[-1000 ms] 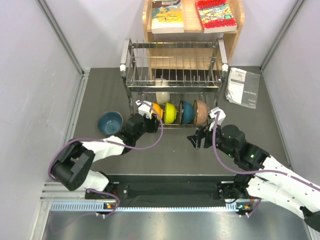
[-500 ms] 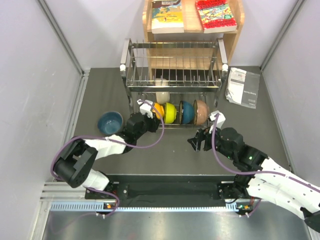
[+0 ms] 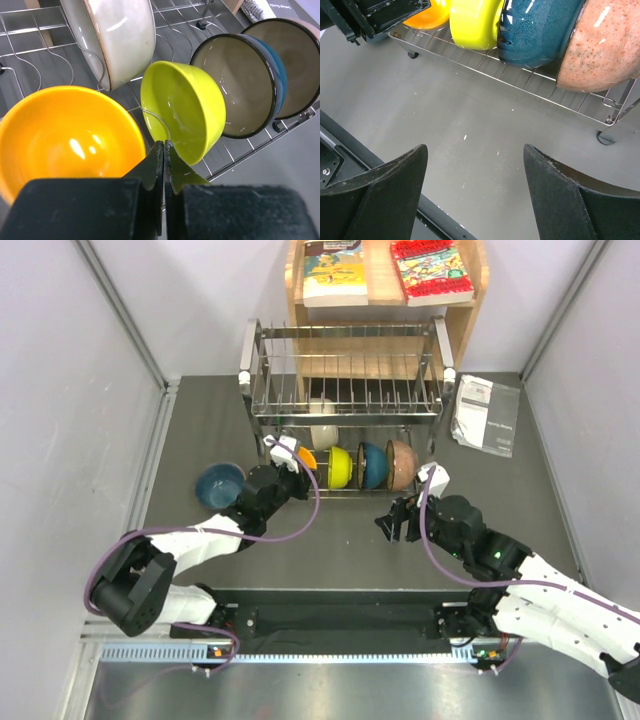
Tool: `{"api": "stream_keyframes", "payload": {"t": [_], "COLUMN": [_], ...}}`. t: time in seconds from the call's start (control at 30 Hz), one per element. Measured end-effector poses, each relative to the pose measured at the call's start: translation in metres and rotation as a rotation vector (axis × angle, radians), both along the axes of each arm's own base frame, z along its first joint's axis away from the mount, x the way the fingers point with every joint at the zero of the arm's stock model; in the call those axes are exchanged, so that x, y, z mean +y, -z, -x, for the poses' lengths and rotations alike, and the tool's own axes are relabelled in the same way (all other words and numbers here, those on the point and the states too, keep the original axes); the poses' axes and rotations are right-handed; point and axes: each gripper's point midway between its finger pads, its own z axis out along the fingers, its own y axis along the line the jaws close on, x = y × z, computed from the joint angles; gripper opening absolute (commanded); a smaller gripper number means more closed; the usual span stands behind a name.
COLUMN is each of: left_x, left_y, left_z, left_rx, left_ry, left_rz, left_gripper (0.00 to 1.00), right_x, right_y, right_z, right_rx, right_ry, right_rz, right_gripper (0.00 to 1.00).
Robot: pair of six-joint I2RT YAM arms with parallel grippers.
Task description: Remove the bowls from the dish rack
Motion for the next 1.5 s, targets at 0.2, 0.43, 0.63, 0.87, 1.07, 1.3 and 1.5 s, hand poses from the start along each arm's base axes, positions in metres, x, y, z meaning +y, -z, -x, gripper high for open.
{"api": "stream_keyframes", "payload": {"t": [0.2, 0.43, 0.63, 0.87, 1.07, 1.3, 1.5], "left_x": [0.001, 0.002, 0.000, -0.001, 0.016, 0.028, 0.025], "left_y": [0.001, 0.010, 0.008, 0.010, 0.032, 0.045, 0.043], "left_z": [0.000, -0.003, -0.008, -0.015, -0.009, -0.002, -0.006], "left_rx": [0.001, 0.043, 0.061, 0.096, 0.170, 0.211, 0.219], "left_ry": [-0.003, -0.015, -0.013, -0.008, -0.040, -0.052, -0.046], "left_rz": [-0.002, -0.041, -0.081, -0.168, -0.275, -0.355, -0.369], "left_gripper": [0.01, 0.44, 0.53, 0.54, 0.59, 0.60, 0.60], "right_x": [0.000, 0.000, 0.000, 0.001, 0.001, 0.000, 0.001], "right_y": [0.000, 0.000, 0.005, 0.008, 0.012, 0.019, 0.018], "right_z": [0.000, -0.001, -0.002, -0.002, -0.002, -0.001, -0.002], "right_rx": [0.000, 0.000, 0.011, 0.014, 0.019, 0.033, 0.034], "right_ry": [0.003, 0.004, 0.006, 0.008, 0.010, 0.013, 0.017], "right_rz": [0.001, 0.002, 0.016, 0.020, 0.018, 0.020, 0.009], "right_gripper": [0.77, 0.77, 0.77, 0.77, 0.77, 0.78, 0.77]}}
